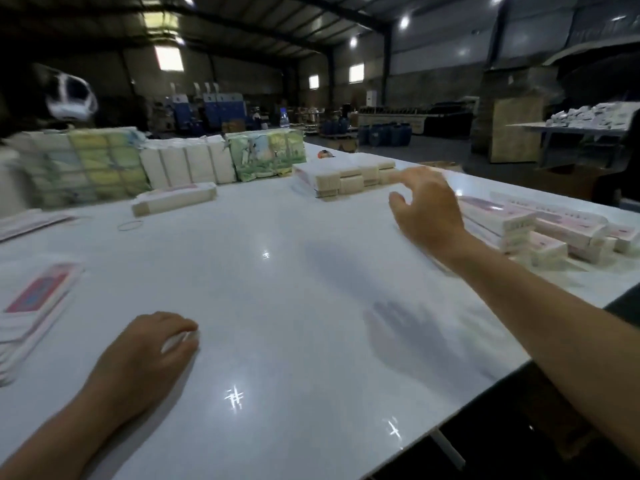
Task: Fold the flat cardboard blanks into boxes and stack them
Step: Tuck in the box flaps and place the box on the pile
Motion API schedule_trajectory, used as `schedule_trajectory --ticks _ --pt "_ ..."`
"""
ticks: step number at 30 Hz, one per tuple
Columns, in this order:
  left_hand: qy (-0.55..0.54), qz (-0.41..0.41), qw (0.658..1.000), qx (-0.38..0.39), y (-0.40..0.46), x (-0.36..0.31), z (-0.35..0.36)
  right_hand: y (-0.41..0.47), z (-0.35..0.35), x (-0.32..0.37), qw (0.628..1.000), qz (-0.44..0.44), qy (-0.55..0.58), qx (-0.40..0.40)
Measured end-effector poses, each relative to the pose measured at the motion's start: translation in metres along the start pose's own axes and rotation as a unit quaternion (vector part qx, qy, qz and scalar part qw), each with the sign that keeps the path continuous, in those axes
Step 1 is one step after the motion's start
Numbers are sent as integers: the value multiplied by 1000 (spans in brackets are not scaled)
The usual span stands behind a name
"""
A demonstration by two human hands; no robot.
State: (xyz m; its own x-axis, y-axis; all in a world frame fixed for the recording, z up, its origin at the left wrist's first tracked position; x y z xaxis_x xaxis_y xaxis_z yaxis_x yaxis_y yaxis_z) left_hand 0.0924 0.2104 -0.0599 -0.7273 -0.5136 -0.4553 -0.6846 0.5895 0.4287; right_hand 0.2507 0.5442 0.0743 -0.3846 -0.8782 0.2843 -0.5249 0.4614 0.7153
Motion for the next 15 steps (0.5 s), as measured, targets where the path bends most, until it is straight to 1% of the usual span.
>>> schedule_trajectory --ticks 1,3,4,5,7,8,10,13,14,15 --pt "-19 -3 1000 -9 -1 -4 -4 -13 12 46 996 -66 45 31" --pt "-11 -11 1000 -6 -3 -12 -9 -51 47 129 971 -171 105 128" --pt "-7 -9 1000 19 -3 -16 -7 -72 67 157 957 -206 102 176" --pt "-4 12 999 29 -3 -20 -5 -94 87 179 943 -234 82 221" --pt "-19 8 1000 22 -7 -13 -7 -129 120 206 920 -280 31 273" --pt "-27 -4 999 19 -8 -10 -8 -140 129 211 915 -294 17 277" --pt "-40 -18 999 7 -9 -8 -6 -146 135 210 917 -291 25 271" --pt "-42 -61 996 55 9 7 -7 -146 137 206 921 -285 45 262" --pt "-37 -79 994 58 21 17 -17 -146 137 206 920 -286 49 262" --pt "-16 -101 994 42 34 35 -32 -146 139 208 919 -289 49 264"
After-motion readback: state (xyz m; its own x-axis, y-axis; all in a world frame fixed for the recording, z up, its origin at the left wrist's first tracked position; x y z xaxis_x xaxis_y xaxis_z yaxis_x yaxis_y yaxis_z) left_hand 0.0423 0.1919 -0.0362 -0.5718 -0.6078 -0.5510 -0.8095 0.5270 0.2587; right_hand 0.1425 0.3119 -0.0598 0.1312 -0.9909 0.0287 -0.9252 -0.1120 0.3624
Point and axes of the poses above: each hand's wrist, its own y-axis towards the middle knuckle, its own z-axis out of the palm, x = y × z, the point moved 9 cm from there along y, towards the middle knuckle, and after that the axes turned 9 degrees about -y, right-handed, at the moved point
